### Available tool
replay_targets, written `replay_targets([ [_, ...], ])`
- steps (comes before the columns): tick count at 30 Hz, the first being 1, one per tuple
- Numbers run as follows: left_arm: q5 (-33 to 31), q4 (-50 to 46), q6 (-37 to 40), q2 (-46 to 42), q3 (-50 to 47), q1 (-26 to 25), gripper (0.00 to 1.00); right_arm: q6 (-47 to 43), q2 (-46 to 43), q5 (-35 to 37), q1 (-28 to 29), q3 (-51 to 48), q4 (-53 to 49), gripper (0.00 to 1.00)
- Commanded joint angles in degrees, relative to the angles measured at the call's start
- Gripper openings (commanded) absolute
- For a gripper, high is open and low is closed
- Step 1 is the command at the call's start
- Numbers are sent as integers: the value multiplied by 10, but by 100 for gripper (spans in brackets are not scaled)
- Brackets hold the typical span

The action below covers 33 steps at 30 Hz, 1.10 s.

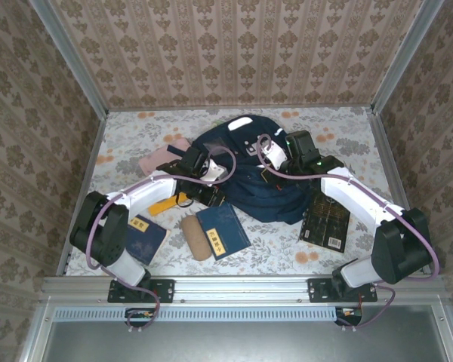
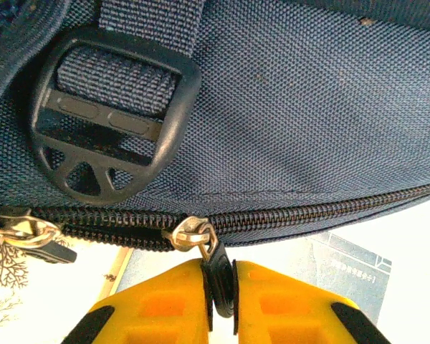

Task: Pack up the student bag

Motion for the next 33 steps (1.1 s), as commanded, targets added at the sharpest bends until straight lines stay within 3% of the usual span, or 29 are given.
replay_targets([
  [1, 71, -48, -11, -20, 3, -30, 16, 16, 7, 30, 1, 17, 45, 0],
  [13, 152, -57, -3, 36, 95, -135, 22, 38, 9, 20, 2, 13, 58, 0],
  [22, 154, -49, -9, 82, 143, -153, 23, 52, 13, 19, 2, 10, 67, 0],
  [27, 139, -22, -4, 32, 116, -138, 42, 45, -1, 36, 1, -2, 76, 0],
  [32, 114, 51, -92, -63, 46, -49, 53, 42, -10, 76, 2, -12, 81, 1],
  [33, 73, 56, -127, -79, 39, -23, 53, 45, -13, 86, 3, -14, 81, 11],
])
